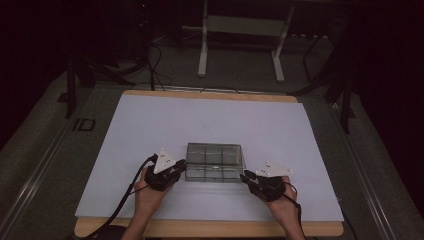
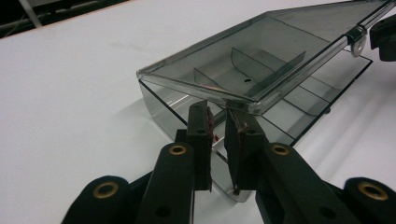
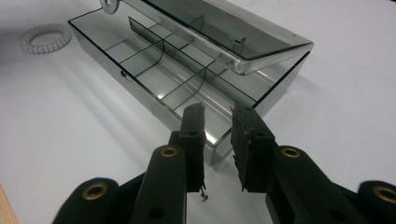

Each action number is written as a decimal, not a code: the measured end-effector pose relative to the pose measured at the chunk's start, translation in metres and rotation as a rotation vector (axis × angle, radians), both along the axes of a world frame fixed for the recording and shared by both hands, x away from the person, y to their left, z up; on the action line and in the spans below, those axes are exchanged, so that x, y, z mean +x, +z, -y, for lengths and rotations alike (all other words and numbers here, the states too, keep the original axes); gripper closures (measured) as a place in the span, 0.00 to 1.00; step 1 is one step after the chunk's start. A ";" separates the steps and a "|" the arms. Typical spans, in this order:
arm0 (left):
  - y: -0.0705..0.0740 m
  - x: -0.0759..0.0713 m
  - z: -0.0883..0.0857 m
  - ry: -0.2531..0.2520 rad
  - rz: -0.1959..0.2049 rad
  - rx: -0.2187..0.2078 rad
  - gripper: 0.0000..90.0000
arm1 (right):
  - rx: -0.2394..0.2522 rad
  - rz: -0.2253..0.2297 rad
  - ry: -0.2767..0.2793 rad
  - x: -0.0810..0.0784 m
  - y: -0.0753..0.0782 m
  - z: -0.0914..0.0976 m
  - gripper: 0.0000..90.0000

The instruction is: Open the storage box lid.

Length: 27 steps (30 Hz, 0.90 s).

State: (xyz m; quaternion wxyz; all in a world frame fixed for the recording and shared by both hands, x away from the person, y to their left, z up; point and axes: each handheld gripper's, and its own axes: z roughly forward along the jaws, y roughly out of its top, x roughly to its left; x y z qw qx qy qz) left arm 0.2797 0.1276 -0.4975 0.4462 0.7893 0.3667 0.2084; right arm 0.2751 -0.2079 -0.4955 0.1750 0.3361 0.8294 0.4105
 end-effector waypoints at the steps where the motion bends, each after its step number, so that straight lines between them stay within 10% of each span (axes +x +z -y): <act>1: 0.000 0.000 0.000 0.002 0.000 -0.002 0.90 | 0.000 0.000 0.001 0.000 0.000 0.000 0.83; 27: 0.013 0.011 0.005 0.068 0.043 -0.021 0.85 | 0.010 0.006 -0.002 0.001 0.001 0.000 0.81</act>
